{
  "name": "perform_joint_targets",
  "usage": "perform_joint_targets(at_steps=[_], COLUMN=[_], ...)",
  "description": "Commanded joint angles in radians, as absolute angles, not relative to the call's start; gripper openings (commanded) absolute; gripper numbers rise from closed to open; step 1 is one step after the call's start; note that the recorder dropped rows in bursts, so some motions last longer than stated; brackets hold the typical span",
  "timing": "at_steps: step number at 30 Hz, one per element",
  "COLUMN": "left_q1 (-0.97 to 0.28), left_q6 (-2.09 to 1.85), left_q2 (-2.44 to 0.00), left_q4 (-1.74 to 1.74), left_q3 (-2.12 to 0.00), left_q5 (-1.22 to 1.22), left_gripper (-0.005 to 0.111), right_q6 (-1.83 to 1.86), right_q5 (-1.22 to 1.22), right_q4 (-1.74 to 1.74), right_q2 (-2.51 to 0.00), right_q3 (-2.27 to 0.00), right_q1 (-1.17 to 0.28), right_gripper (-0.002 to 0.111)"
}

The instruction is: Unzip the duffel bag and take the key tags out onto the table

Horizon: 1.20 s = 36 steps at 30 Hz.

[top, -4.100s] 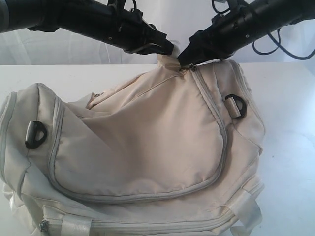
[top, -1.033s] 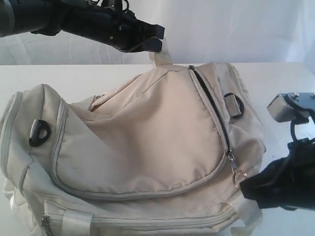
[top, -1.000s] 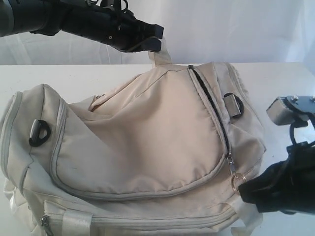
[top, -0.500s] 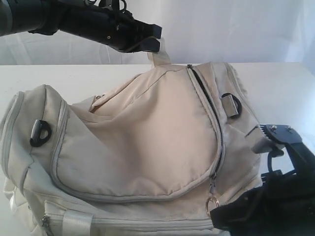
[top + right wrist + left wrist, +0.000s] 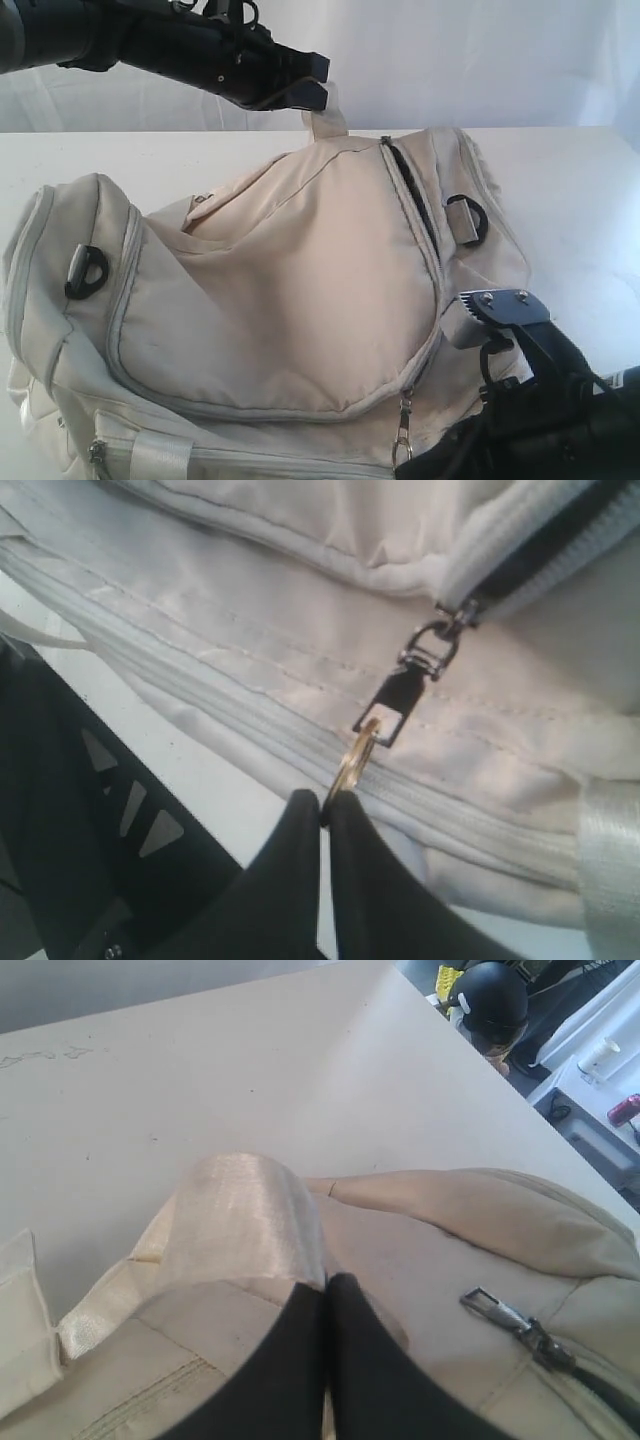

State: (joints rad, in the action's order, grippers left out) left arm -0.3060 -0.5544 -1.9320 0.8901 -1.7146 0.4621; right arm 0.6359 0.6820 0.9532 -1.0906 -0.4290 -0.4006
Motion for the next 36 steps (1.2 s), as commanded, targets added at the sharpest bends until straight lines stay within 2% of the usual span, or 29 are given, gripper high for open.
perform_joint_targets(at_steps=[1, 4, 7, 9, 12, 14, 19, 26, 32, 34, 36], left_q1=[-0.299, -0.299, -0.299, -0.299, -0.299, -0.299, -0.299, -0.304, -0.304, -0.306, -0.361], left_q6=[-0.555, -0.555, -0.555, -0.555, -0.556, -0.556, -0.547, -0.602, -0.627, -0.721, -0.878], left_q2=[-1.927, -1.927, -1.927, -1.921, -1.898, -1.876, -1.802, -1.668, -1.434, -1.342, -1.240], left_q4=[0.856, 0.821, 0.804, 0.803, 0.780, 0.737, 0.641, 0.617, 0.699, 0.829, 0.976], left_q3=[-1.723, -1.723, -1.723, -1.723, -1.723, -1.723, -1.723, -1.627, -1.317, -1.190, -1.037], left_q5=[0.480, 0.503, 0.515, 0.530, 0.544, 0.548, 0.651, 0.967, 0.930, 0.928, 0.931], left_gripper=[0.000, 0.007, 0.024, 0.039, 0.060, 0.067, 0.067, 0.067, 0.061, 0.060, 0.060], right_q6=[0.649, 0.584, 0.529, 0.503, 0.438, 0.367, 0.156, 0.015, 0.088, 0.115, 0.127], right_q5=[0.782, 0.827, 0.874, 0.893, 0.901, 0.892, 0.818, 0.744, 0.791, 0.804, 0.813], right_q4=[0.885, 0.816, 0.739, 0.699, 0.612, 0.511, 0.206, -0.006, 0.000, 0.006, 0.018], right_q2=[-1.095, -1.095, -1.095, -1.084, -1.049, -1.018, -0.972, -1.009, -1.120, -1.153, -1.202], right_q3=[-0.461, -0.505, -0.552, -0.587, -0.655, -0.708, -0.797, -0.858, -0.948, -0.977, -1.011], right_q1=[-0.412, -0.408, -0.408, -0.408, -0.408, -0.408, -0.408, -0.406, -0.348, -0.328, -0.298], right_gripper=[0.014, 0.035, 0.055, 0.059, 0.058, 0.058, 0.058, 0.058, 0.056, 0.054, 0.054])
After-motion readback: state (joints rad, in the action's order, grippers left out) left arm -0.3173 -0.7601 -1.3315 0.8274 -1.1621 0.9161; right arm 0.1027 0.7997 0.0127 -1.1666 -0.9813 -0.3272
